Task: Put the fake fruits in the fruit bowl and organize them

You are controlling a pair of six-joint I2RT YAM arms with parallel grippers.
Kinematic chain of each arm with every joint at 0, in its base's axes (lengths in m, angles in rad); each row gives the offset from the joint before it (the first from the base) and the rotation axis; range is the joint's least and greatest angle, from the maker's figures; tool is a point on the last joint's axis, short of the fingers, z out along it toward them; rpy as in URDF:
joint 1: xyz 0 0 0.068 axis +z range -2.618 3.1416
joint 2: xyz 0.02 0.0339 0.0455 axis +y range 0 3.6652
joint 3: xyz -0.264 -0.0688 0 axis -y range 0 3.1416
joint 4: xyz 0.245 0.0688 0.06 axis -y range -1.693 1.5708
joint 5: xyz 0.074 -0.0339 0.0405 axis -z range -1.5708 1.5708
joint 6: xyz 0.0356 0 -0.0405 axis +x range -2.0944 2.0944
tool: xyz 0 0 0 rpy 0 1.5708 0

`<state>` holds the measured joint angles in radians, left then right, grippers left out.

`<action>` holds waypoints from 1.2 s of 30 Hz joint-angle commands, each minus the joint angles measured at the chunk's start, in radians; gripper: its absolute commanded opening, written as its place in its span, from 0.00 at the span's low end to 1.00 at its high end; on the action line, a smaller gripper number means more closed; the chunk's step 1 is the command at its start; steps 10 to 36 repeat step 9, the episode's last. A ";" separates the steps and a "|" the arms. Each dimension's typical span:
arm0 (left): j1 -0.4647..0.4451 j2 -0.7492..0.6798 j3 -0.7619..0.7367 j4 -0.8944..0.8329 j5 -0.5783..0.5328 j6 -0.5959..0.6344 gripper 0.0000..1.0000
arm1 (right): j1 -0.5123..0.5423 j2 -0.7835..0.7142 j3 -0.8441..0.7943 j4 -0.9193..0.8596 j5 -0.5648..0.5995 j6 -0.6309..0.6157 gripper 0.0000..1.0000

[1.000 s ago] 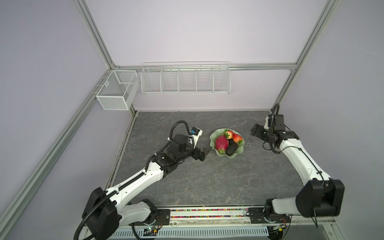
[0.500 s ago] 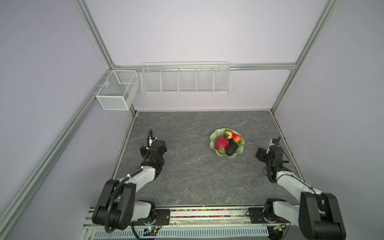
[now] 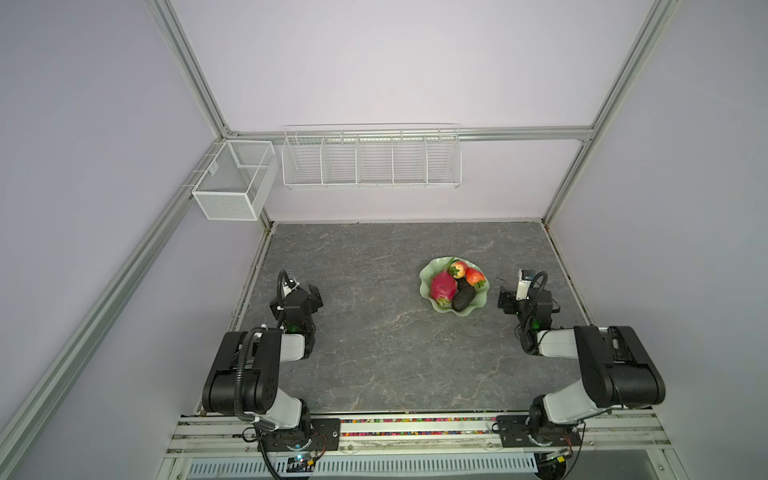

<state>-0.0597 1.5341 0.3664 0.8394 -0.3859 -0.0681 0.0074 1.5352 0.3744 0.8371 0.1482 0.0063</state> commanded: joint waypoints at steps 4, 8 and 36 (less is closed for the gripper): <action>-0.003 0.006 0.014 0.067 0.049 0.011 0.99 | -0.004 -0.007 0.016 0.014 -0.031 -0.031 0.88; -0.009 0.016 0.014 0.088 0.048 0.023 0.99 | -0.003 -0.008 0.012 0.020 -0.030 -0.033 0.88; -0.010 0.021 0.017 0.095 0.048 0.031 0.99 | -0.003 -0.008 0.011 0.024 -0.030 -0.032 0.88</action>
